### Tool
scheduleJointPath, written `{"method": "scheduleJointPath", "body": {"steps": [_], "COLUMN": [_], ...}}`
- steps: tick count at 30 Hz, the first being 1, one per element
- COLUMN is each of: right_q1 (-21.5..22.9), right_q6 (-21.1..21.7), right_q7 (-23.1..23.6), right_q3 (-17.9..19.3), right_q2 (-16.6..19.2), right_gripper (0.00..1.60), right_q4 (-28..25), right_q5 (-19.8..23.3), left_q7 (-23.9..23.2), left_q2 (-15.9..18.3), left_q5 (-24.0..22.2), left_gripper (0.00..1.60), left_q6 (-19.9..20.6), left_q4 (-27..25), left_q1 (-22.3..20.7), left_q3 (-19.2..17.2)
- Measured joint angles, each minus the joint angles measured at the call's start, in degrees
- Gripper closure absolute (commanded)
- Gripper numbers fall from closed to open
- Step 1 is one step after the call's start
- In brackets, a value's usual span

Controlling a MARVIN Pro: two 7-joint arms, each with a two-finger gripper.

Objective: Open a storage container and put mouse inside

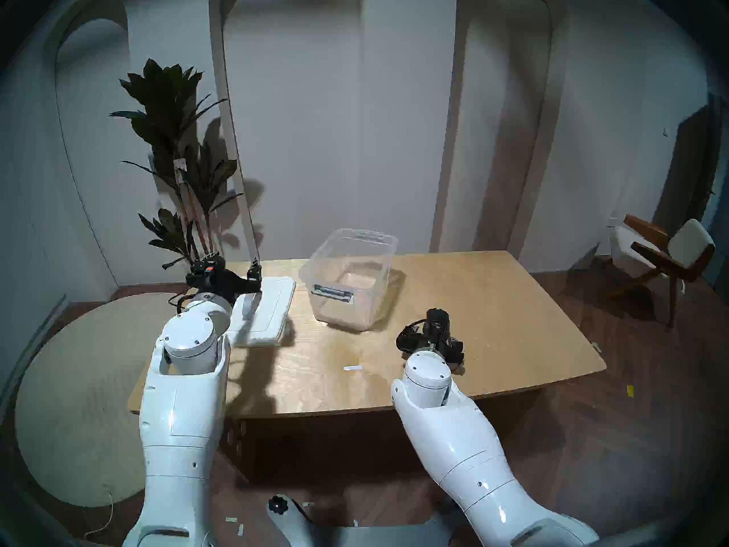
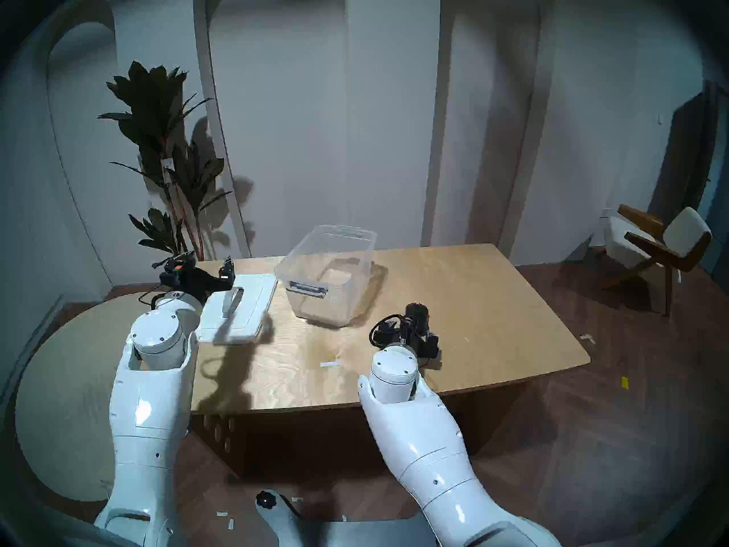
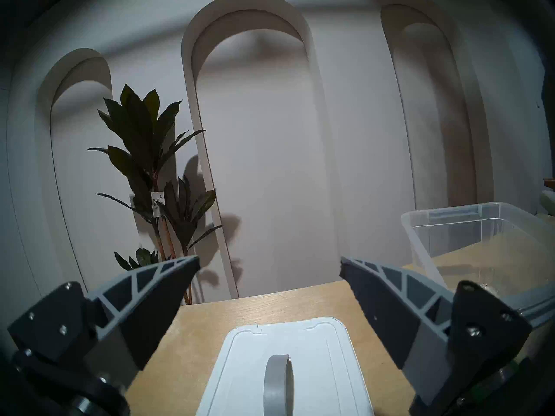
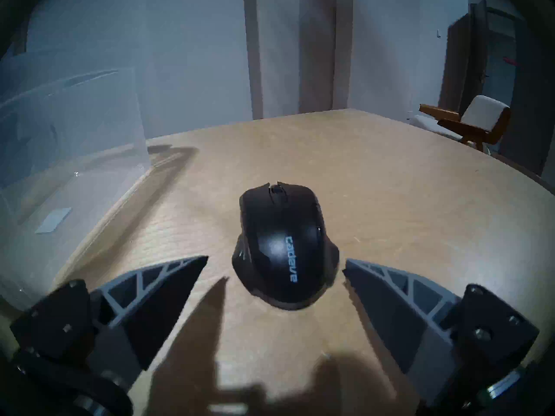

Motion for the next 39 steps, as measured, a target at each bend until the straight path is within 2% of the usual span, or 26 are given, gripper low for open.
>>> {"method": "scheduleJointPath", "body": {"steps": [10, 24, 33, 39], "right_q1": [2.23, 3.62, 6.51, 8.86], "right_q6": [-1.87, -2.14, -3.54, -4.71], "right_q7": [2.87, 0.50, 5.17, 6.29], "right_q3": [0.83, 2.90, 3.05, 3.44], "right_q2": [-0.06, -0.75, -0.09, -0.10], "right_gripper": [0.00, 0.00, 0.00, 0.00], "right_q4": [4.98, 5.35, 9.85, 13.12], "right_q5": [1.74, 3.49, 4.94, 5.48], "left_q7": [0.00, 0.00, 0.00, 0.00], "left_q2": [-0.01, -0.02, -0.03, -0.04], "left_q5": [0.00, 0.00, 0.00, 0.00], "left_gripper": [0.00, 0.00, 0.00, 0.00], "left_q6": [0.00, -0.01, -0.01, -0.01], "left_q4": [-0.01, -0.02, -0.02, -0.03], "left_q1": [0.01, 0.02, 0.02, 0.02], "left_q3": [-0.01, -0.02, -0.03, -0.03]}}
